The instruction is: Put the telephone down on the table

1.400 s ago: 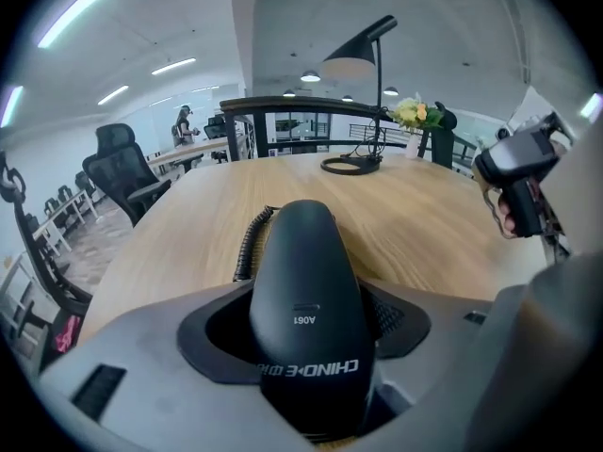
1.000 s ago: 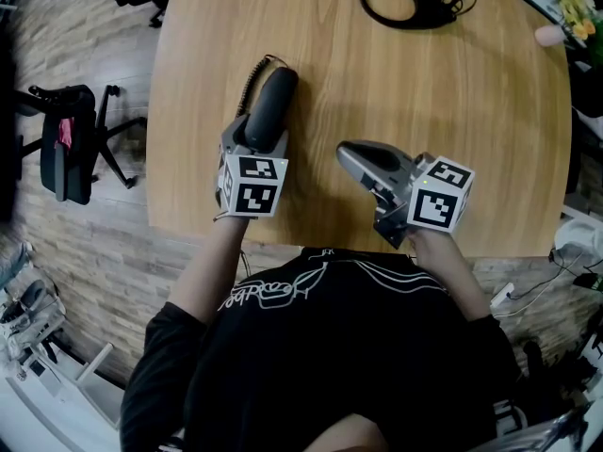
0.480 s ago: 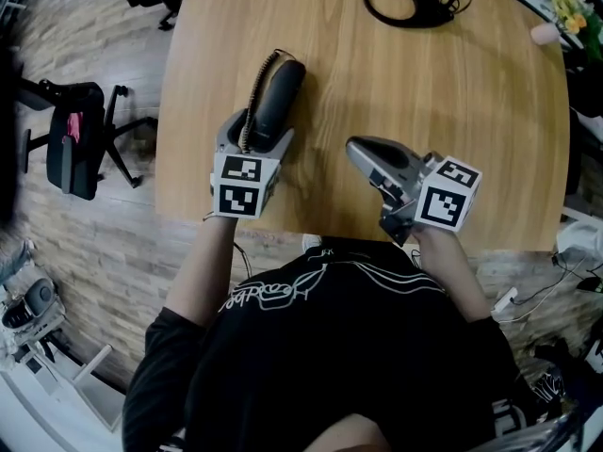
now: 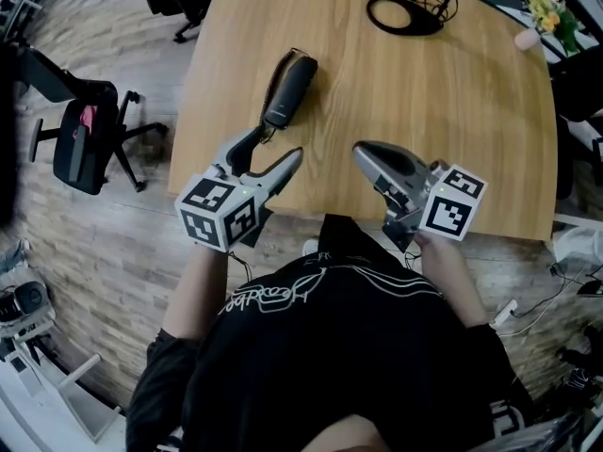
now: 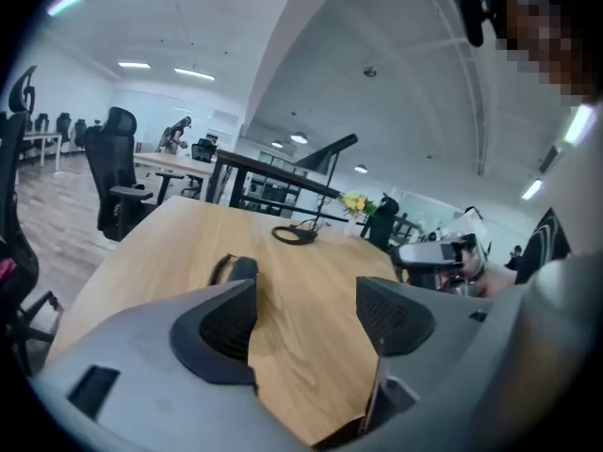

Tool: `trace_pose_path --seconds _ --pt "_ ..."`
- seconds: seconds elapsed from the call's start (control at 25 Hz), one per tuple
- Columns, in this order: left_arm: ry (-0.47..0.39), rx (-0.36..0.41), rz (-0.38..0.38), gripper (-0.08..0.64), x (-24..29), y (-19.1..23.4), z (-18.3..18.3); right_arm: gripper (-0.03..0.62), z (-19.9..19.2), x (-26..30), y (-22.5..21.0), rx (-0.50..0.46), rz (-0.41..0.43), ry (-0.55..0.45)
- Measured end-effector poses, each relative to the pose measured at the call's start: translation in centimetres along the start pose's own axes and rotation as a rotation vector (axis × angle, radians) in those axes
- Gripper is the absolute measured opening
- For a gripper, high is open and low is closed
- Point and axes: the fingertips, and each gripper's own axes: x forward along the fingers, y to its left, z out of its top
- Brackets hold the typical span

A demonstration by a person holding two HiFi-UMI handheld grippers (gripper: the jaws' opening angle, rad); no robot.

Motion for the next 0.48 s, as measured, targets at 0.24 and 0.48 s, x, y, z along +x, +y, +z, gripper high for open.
trace_pose_path --seconds 0.24,0.48 --pt "-0.113 0.008 -0.207 0.196 -6.9 -6.8 1.2 0.041 -1.2 -1.4 6.9 -0.094 0.030 -0.036" --pt "-0.206 0.084 -0.293 0.008 -13.0 -11.1 1.2 0.041 -3.8 -2.8 12.3 -0.141 0.055 -0.035"
